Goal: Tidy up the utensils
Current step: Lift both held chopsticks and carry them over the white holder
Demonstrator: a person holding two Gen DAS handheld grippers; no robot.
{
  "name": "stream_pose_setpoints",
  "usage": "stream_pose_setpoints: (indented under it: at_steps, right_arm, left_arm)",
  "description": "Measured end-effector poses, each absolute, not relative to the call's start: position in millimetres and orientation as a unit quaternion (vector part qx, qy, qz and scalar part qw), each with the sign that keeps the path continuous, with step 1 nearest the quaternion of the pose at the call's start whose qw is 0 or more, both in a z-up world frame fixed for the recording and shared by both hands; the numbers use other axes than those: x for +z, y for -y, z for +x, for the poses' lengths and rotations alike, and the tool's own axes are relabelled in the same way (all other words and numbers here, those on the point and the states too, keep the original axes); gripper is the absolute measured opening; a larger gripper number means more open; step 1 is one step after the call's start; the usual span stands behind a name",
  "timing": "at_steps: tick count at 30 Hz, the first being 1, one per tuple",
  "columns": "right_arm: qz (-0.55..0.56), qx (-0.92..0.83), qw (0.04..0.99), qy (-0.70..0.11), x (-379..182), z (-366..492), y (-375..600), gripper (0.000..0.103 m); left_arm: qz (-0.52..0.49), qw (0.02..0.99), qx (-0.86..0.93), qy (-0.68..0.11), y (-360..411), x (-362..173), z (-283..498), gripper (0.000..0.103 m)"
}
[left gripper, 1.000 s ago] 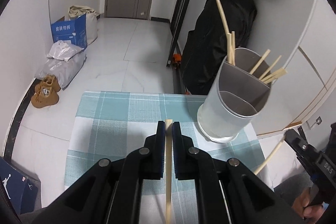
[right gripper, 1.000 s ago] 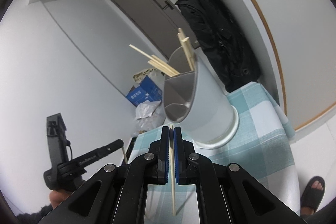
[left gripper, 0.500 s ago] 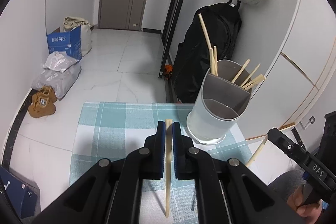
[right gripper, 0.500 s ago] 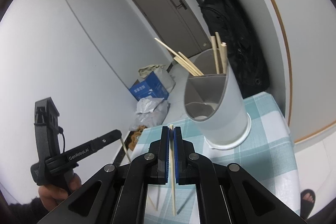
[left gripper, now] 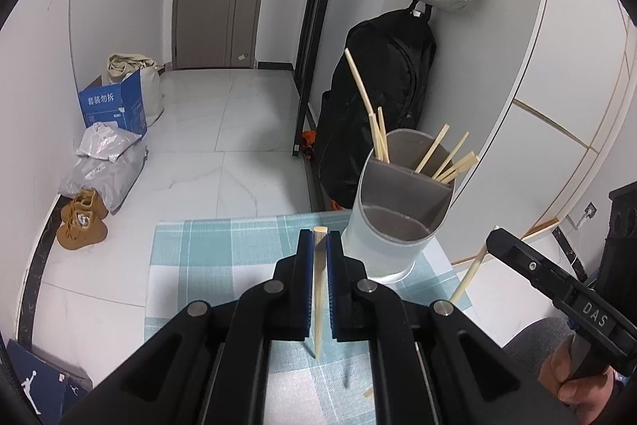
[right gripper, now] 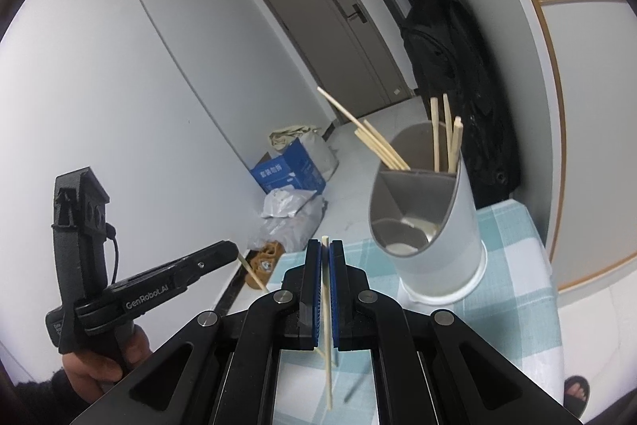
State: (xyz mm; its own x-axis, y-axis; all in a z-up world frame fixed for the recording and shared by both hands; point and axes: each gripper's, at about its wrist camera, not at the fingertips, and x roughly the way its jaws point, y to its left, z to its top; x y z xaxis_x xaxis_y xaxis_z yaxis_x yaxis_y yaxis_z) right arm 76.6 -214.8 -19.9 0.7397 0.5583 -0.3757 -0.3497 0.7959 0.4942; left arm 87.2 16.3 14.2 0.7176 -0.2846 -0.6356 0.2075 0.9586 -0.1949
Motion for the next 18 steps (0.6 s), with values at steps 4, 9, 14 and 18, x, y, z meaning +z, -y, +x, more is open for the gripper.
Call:
stream_pose_setpoints:
  at_steps: [4, 9, 14, 18]
  right_arm:
    - [0.205, 0.247, 0.911, -0.259, -5.4, 85.3, 220.1, 0.003]
    - [0.204, 0.245, 0.915, -0.248, 18.2, 96.1, 227.7, 0.003]
    - [0.197, 0.243, 0.921, -0.231, 47.5, 107.6, 237.3, 0.003]
    - [0.192, 0.242, 0.925, -0.220, 73.2, 123.4, 245.4, 0.003]
  left_arm:
    - [-0.055, 0.927, -0.134, -0.346, -13.5, 26.8, 91.5, 0.002]
    - [-0.049, 0.931, -0.138, -0.335, -8.2, 47.4, 98.2, 0.002]
    - [-0.047, 0.934, -0.151, -0.319, 0.3, 77.8, 111.0, 0.002]
    - [-0.053, 0.937, -0.160, -0.305, 7.6, 99.9, 124.2, 0.002]
